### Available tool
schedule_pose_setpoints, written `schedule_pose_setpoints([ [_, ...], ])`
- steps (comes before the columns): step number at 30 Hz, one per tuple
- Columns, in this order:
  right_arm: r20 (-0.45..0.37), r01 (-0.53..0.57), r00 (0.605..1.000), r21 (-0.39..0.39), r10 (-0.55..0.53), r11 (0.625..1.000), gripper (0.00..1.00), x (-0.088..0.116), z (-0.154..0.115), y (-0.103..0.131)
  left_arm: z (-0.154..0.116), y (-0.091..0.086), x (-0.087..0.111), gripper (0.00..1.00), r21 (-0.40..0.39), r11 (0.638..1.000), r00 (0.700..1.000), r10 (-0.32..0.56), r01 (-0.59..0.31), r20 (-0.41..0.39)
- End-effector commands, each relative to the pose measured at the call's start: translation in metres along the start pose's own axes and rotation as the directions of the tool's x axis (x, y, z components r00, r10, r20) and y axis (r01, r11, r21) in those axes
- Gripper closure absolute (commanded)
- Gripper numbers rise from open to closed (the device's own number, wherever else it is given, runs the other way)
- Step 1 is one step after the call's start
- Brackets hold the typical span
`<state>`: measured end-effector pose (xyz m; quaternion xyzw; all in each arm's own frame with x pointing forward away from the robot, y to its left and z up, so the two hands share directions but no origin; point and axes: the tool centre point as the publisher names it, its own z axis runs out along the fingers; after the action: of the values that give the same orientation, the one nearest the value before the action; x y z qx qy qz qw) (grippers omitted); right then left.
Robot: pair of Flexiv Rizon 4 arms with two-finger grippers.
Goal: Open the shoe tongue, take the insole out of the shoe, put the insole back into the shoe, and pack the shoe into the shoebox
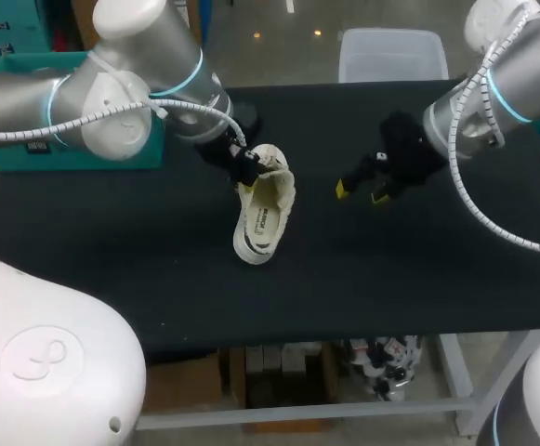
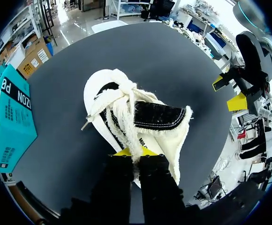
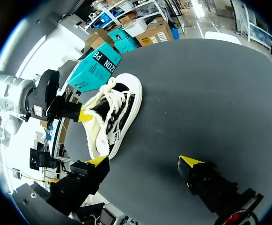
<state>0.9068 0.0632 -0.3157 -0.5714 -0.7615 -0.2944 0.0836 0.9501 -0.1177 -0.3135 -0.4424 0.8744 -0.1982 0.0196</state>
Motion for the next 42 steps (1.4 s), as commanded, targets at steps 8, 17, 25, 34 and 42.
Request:
schedule_pose_setpoints([
  [8,0.164,0.133,0.983,-0.288,-0.088,0.948,0.00,0.024,-0.002,-0.015,-0.037,-0.005,-0.012,1.00,0.028,0.999,0.996,0.037,-0.035,-0.083],
  [17,0.104,0.311,0.950,-0.381,-0.294,0.871,0.00,0.013,0.002,-0.012,-0.080,-0.020,-0.013,1.00,0.069,0.996,0.994,0.057,-0.050,-0.091],
  [25,-0.046,0.430,0.894,-0.195,-0.446,0.881,0.00,-0.005,0.000,0.008,-0.112,-0.021,-0.012,1.00,0.104,0.993,0.997,0.056,-0.050,-0.050],
  [34,-0.080,0.541,0.819,-0.219,-0.568,0.812,0.00,-0.016,-0.007,0.017,-0.145,-0.007,-0.018,1.00,0.153,0.987,0.998,0.052,-0.046,-0.034],
  [42,-0.057,0.584,0.772,-0.330,-0.633,0.742,0.00,-0.017,0.000,0.018,-0.162,-0.008,-0.046,1.00,0.151,0.977,0.983,0.163,-0.149,-0.083],
])
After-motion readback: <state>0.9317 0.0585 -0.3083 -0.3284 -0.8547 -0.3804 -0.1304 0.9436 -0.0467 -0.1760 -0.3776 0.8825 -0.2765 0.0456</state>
